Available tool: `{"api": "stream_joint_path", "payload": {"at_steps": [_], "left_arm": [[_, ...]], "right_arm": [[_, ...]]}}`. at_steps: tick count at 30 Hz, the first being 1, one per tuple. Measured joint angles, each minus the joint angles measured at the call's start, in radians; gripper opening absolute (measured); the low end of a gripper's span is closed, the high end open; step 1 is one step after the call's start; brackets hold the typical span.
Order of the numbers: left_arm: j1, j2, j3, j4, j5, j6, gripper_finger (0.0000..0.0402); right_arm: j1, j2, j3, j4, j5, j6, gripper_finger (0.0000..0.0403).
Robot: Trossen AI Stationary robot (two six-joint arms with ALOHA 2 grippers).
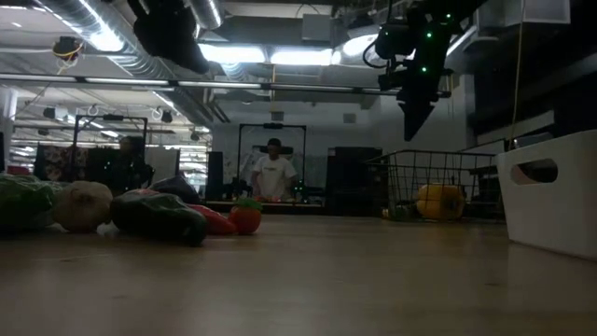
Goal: Sort produce into baskets
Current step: Put the green chili pepper into the black wire basket
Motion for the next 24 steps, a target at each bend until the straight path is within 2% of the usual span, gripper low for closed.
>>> {"api": "stream_joint_path", "payload": {"at_steps": [9,17,24], "left_arm": [[-0.030,0.116,0.000,-0.122,0.000,0.099,0.0374],[-0.023,0.266,0.000,-0.114,-0.001,0.180,0.0372],[-0.011,0.338,0.000,-0.113,-0.001,0.181,0.0331]], "right_arm": [[0.000,0.000,0.000,-0.002,-0.001,0.013,0.0205],[0.000,0.000,0.000,-0.002,-0.002,0.014,0.0204],[0.000,0.000,0.000,-0.002,-0.002,0.015,0.0205]]}}
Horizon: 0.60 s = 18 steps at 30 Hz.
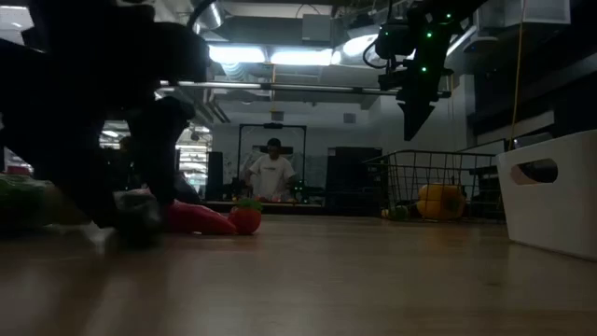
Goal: Sort produce into baskets
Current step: Put the green chili pepper into the black wire basket
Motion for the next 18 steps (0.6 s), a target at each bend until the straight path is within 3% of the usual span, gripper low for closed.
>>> {"api": "stream_joint_path", "payload": {"at_steps": [5,15,18], "left_arm": [[0.028,0.004,0.000,0.001,-0.001,-0.001,0.0297],[0.067,0.004,0.000,0.006,0.000,0.048,0.0234],[0.074,0.004,0.000,0.019,0.001,0.053,0.0209]], "right_arm": [[0.000,0.000,0.000,0.000,-0.022,0.001,0.0205],[0.000,-0.007,0.001,-0.081,-0.215,0.050,0.0195],[0.000,-0.041,0.001,-0.109,-0.226,0.050,0.0193]]}}
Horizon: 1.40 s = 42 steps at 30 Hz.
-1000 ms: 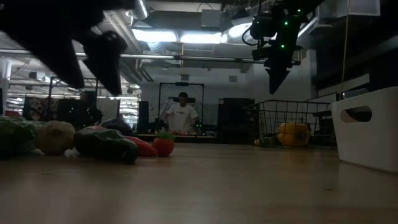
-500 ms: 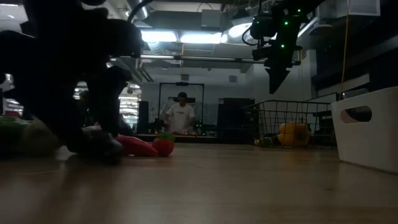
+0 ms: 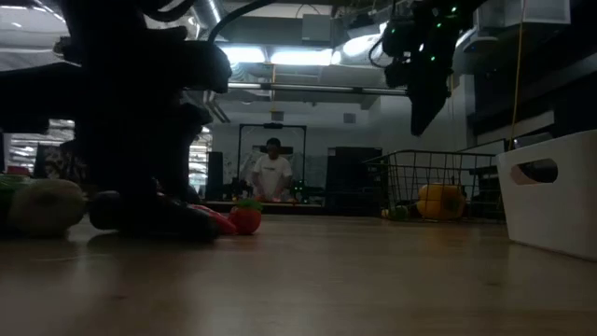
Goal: Sort produce into baskets
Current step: Put the green chili pepper into the black wire basket
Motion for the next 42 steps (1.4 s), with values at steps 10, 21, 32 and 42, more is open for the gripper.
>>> {"api": "stream_joint_path", "payload": {"at_steps": [10,21,32,42], "left_arm": [[0.001,0.000,0.000,0.090,0.007,0.023,0.0123],[0.001,0.000,0.001,0.083,0.007,0.024,0.0102],[0.004,0.000,0.001,0.078,0.012,0.018,0.0184],[0.029,0.038,0.001,0.082,0.027,-0.008,0.0189]], "right_arm": [[0.000,-0.217,0.000,-0.035,-0.008,0.051,0.0193],[0.000,-0.363,0.000,-0.045,-0.063,0.086,0.0193],[0.000,-0.351,0.000,-0.041,-0.080,0.086,0.0193],[0.000,-0.350,0.000,-0.042,-0.080,0.086,0.0193]]}}
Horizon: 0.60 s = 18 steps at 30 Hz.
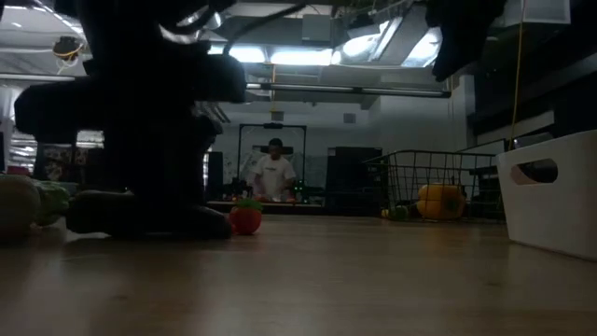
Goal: Sort produce into baskets
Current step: Put the green chili pepper into the black wire basket
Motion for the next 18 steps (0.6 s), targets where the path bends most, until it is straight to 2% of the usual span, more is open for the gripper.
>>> {"api": "stream_joint_path", "payload": {"at_steps": [5,13,18], "left_arm": [[-0.003,0.015,-0.001,0.002,0.009,-0.005,0.0165],[-0.001,0.011,0.000,0.037,0.009,-0.005,0.0097],[0.005,0.011,0.037,0.097,0.009,0.001,0.0099]], "right_arm": [[0.000,0.000,0.000,0.000,0.000,0.000,0.0193],[0.000,0.000,0.000,0.000,-0.033,-0.001,0.0193],[0.000,0.000,0.000,0.001,-0.050,-0.006,0.0193]]}}
